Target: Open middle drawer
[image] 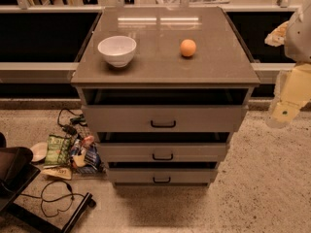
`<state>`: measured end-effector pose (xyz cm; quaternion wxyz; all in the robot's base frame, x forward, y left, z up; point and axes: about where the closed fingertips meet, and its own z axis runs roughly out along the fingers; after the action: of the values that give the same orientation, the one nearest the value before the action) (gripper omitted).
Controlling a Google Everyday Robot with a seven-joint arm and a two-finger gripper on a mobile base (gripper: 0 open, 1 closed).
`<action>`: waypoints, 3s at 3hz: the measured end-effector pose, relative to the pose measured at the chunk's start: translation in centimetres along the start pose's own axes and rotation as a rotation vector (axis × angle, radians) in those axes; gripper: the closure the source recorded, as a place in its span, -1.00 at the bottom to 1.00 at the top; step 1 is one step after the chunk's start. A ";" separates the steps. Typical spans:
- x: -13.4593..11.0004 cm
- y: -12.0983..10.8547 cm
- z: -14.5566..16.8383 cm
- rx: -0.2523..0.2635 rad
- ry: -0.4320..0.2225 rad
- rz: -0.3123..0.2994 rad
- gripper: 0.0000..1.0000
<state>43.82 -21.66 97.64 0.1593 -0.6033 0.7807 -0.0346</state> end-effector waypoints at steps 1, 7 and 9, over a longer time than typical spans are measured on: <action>0.0 0.0 0.0 0.000 0.000 0.000 -1.00; 3.4 5.5 32.2 -0.163 0.044 -0.009 -1.00; 3.7 5.9 35.1 -0.191 0.098 -0.003 -1.00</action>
Offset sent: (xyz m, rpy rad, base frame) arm 0.0192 -0.0036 -0.0389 0.0016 0.0168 -0.0153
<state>47.69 -18.75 62.17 0.0626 -0.6145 0.7863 0.0104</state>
